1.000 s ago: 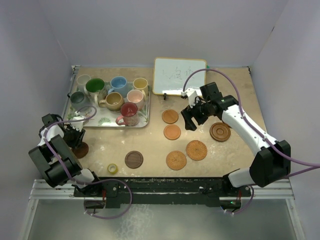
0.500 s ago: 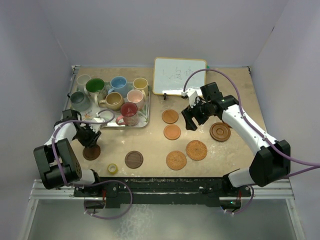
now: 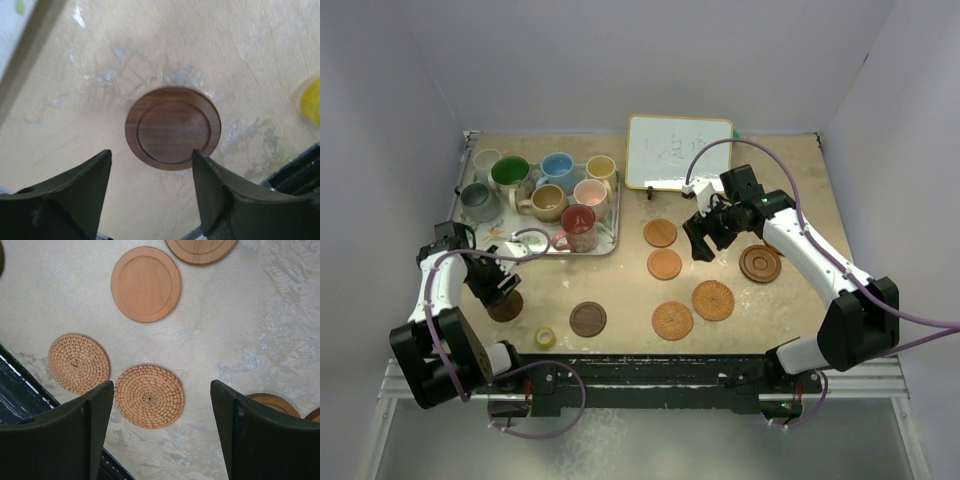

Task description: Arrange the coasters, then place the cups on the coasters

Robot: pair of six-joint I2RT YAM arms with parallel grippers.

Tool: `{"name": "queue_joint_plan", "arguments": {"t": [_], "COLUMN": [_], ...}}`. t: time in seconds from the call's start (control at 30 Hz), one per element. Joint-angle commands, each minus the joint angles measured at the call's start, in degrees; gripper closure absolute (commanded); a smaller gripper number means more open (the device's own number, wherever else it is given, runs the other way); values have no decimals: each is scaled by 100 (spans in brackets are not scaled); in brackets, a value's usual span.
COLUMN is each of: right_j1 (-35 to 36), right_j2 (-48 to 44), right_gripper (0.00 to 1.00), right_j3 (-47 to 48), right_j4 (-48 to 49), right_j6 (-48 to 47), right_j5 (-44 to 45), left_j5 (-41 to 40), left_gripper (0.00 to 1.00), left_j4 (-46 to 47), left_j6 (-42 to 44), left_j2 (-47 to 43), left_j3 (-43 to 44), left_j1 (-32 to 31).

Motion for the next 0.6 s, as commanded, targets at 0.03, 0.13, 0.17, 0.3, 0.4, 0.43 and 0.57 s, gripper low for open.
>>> {"name": "queue_joint_plan", "arguments": {"t": [0.03,0.13,0.17,0.3,0.4,0.43,0.57], "right_j1": [-14,-10,-10,-10,-11,-10,-16], "right_j2": [-69,-81,-78,-57,-56,-50,8], "right_gripper": [20,20,20,20,20,20,20], "right_j3": [0,13,17,47,36,35,52], "right_j4": [64,44,40,1,1,-2,-24], "right_j6": [-107,-115,-115,-128,-131,-131,-132], "right_j5": [-20,-69,-87,-132,-138,-136,-132], "left_j5": [-239,-415,-498,-498,-233,-169,-223], "left_gripper": [31,27,26,24,23,23,25], "left_j4": [-779,-978,-963,-564,-329,-297,-123], "left_j6": [1499,2195,2293,2576,2700,2699,2626], "left_j2": [621,1068,1200,1368,1296,1278,1226], "left_j3": [361,522,518,254,55,15,-238], "left_j1": [740,1200,1273,1283,1237,1200,881]}}
